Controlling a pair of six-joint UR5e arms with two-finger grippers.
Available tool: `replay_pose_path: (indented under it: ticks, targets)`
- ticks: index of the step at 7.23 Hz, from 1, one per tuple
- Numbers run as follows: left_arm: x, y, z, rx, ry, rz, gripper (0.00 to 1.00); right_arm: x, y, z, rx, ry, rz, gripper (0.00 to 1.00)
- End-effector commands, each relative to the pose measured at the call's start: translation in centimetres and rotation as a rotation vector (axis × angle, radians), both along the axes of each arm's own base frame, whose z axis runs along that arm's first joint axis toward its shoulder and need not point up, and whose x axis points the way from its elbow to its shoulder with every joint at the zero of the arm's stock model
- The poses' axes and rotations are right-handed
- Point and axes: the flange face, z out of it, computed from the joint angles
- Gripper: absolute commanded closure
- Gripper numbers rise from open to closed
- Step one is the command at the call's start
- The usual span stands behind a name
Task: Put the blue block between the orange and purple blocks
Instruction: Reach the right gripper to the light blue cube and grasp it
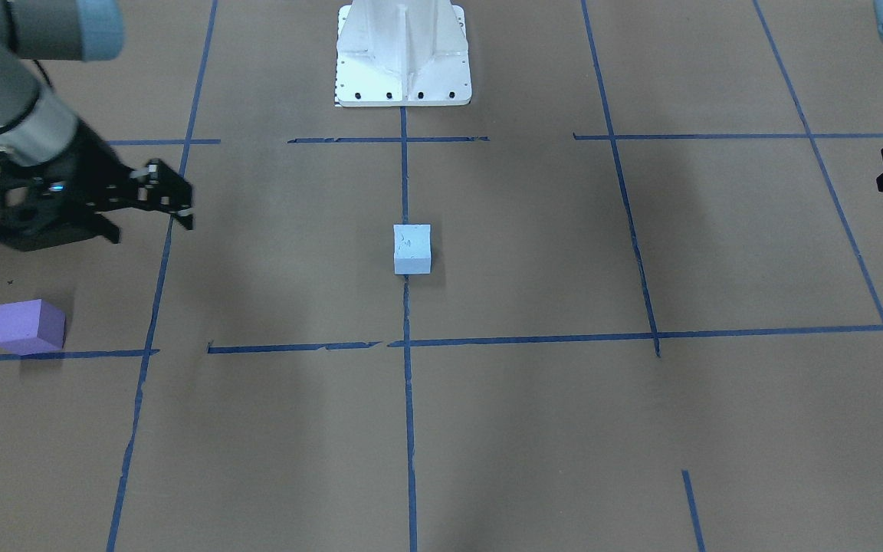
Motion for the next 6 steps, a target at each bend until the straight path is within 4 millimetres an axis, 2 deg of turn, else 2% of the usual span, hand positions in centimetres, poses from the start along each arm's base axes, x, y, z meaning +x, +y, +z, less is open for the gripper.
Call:
replay_pose_path:
  ticks: [1,2,3,4,6]
  targets:
    - [0.0,-0.1,0.0,0.0,0.001,-0.001,0.0,-11.4,1.6,-4.8,-0.034,0.055,0.059,0.0]
    - [0.1,-0.1,0.0,0.001,0.002,0.001,0.0,-14.9,1.5,-5.9,-0.046,0.082,0.075,0.0]
    - [0.1,-0.1,-0.1,0.001,0.002,0.001,0.0,-17.7,1.0,-6.7,-0.058,0.108,0.072,0.0]
    - [0.1,0.0,-0.4,-0.006,0.004,-0.015,0.0,-19.9,1.6,-5.8,-0.065,0.142,0.066,0.0]
    - [0.1,0.0,-0.6,-0.017,0.017,-0.026,0.0,-22.4,2.0,-4.9,-0.041,0.112,0.077,0.0]
